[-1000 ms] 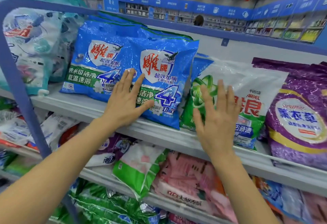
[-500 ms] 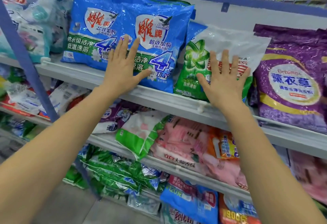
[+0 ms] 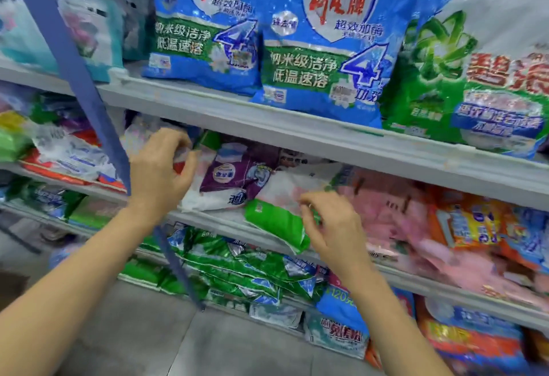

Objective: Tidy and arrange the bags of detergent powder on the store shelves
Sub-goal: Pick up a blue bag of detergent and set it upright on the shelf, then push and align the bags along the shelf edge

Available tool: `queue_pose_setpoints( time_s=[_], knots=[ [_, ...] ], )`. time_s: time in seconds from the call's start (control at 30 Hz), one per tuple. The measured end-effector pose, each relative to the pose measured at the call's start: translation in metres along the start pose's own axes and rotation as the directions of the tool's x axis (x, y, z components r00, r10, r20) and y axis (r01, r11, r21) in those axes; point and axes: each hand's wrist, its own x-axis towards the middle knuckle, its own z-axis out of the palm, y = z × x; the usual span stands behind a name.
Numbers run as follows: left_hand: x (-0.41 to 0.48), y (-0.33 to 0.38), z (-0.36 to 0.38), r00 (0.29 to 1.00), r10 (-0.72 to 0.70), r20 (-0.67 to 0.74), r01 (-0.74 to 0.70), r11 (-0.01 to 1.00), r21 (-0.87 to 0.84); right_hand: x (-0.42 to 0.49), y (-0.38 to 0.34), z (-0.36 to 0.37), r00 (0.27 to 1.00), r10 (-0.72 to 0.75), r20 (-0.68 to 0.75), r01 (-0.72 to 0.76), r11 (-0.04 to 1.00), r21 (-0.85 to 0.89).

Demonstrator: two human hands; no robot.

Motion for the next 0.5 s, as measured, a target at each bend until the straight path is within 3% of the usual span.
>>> queue_pose_setpoints(
  time_s=[0.07,0.13,0.33,0.5],
  knots=[
    [-0.011,-0.040,0.013,0.970,-0.084,0.227,0.073,0.996,0.057,0.010,-0.009,0.036,0.990,0.090,0.107,-0.086,0.995,-0.046],
    [-0.013,-0.071,0.026,0.930,-0.107,0.351,0.085,0.993,0.077,0.028,-0.018,0.068,0.963,0.190,0.192,-0.172,0.979,-0.109],
    [-0.013,-0.129,0.079,0.830,-0.092,0.551,0.065,0.996,0.069,0.071,-0.042,0.160,0.932,0.240,0.271,-0.173,0.953,-0.249],
    [-0.020,-0.157,0.123,0.796,-0.086,0.599,0.033,0.995,0.098,0.080,-0.042,0.210,0.909,0.324,0.263,-0.236,0.919,-0.316]
  ],
)
